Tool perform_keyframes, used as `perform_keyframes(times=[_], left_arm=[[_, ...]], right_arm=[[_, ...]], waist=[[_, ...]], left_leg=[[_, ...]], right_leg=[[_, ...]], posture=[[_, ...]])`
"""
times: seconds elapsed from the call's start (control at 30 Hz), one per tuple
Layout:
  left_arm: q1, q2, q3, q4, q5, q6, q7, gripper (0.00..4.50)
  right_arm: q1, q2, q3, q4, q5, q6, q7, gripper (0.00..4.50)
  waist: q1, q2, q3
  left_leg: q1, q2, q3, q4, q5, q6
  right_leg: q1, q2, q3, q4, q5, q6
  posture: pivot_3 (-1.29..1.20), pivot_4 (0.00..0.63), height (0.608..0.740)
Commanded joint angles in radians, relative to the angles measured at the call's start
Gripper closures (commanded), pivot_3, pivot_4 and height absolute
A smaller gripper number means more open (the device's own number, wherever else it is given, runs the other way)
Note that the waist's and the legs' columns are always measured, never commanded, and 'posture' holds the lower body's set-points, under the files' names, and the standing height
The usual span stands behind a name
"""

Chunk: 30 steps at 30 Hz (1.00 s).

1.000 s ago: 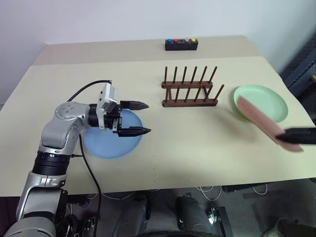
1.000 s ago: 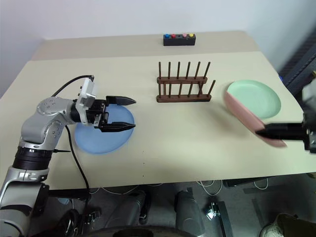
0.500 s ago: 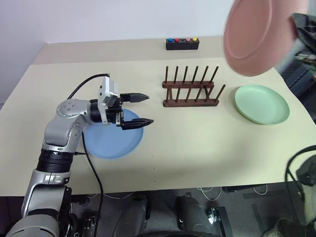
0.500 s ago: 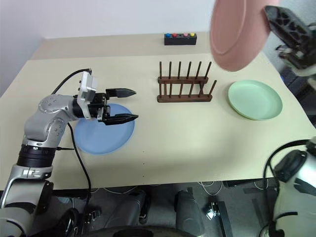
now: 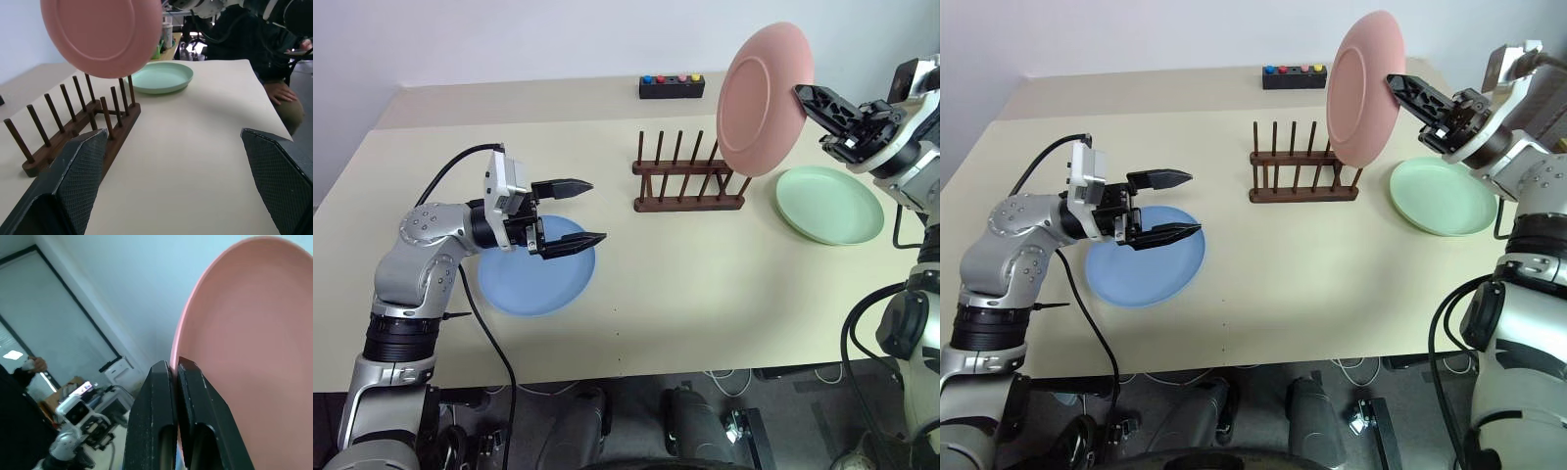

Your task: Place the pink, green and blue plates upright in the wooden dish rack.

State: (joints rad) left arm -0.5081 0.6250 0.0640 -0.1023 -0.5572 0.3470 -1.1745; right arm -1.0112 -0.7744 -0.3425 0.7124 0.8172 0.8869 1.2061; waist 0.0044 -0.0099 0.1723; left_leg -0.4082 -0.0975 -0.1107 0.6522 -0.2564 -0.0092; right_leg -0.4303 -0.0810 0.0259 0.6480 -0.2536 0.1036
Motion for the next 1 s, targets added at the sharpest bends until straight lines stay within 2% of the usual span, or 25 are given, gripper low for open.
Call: perform_keyframes(times=[0.03,0.27,0.77,0.87,1.0], left_arm=[[0.003,0.014,0.027,-0.039,-0.019,0.002,0.012,0.00],[0.001,0.018,0.023,-0.036,-0.020,0.006,0.015,0.00],[-0.001,0.021,0.014,-0.028,-0.003,0.000,0.015,0.00],[0.001,0.021,0.010,-0.033,-0.001,0.001,0.017,0.00],[0.004,0.019,0.009,-0.039,-0.005,0.011,0.022,0.00]], right_arm=[[-0.049,-0.011,-0.007,0.063,-0.044,-0.065,0.033,4.42],[-0.121,-0.010,-0.034,0.176,-0.085,-0.108,0.021,4.42],[-0.097,0.060,-0.015,0.313,-0.220,-0.231,0.000,4.42],[-0.083,0.083,-0.001,0.319,-0.254,-0.268,-0.007,3.53],[-0.092,0.087,-0.013,0.330,-0.278,-0.308,-0.036,1.58]], waist=[[0.001,0.000,0.000],[-0.003,0.000,0.000],[-0.015,0.000,0.000],[-0.019,0.000,0.000],[-0.018,0.001,0.000]], left_leg=[[0.000,0.000,0.000,0.000,0.000,-0.001],[0.000,0.000,0.000,-0.001,0.002,-0.003],[0.000,0.000,0.000,-0.002,0.002,-0.003],[0.000,0.000,0.000,-0.002,0.002,-0.003],[0.000,0.000,0.000,-0.002,0.002,-0.004]], right_leg=[[0.000,0.000,0.000,0.000,0.000,0.000],[-0.001,0.000,0.000,0.000,0.000,0.000],[-0.001,0.000,0.000,0.000,0.000,0.000],[-0.001,0.000,0.000,0.000,0.000,0.000],[-0.001,0.000,0.000,0.000,0.000,0.000]], posture=[[0.00,0.150,0.740],[0.00,0.150,0.740],[0.00,0.150,0.740],[0.00,0.150,0.740],[0.00,0.150,0.740]])
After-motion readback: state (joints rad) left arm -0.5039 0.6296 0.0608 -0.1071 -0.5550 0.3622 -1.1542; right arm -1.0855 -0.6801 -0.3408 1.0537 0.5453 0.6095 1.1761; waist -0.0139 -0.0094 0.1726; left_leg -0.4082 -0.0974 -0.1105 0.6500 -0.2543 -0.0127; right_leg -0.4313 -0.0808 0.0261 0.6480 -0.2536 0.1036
